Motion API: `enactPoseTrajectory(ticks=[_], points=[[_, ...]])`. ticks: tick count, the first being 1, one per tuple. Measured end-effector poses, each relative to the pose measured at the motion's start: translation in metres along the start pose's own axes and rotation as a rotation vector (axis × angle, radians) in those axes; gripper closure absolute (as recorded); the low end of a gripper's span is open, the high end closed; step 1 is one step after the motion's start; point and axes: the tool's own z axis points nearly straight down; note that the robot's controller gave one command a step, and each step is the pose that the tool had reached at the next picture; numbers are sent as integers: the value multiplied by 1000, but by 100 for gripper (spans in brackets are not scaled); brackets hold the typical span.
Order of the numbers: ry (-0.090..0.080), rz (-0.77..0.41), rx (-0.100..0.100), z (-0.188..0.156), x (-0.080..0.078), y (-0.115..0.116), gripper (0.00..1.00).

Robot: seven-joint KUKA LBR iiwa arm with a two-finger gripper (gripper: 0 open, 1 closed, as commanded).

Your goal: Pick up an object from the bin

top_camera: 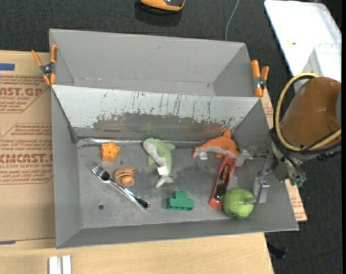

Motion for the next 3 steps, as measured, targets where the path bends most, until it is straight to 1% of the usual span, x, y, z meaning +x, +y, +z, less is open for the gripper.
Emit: enactPoseTrajectory(ticks=[1, 2, 3], points=[[-7, -2, 2, -4, -2, 1, 0], [-2, 392, -3, 49, 12, -2, 0], [-13, 450, 0, 37, 8, -1, 0]])
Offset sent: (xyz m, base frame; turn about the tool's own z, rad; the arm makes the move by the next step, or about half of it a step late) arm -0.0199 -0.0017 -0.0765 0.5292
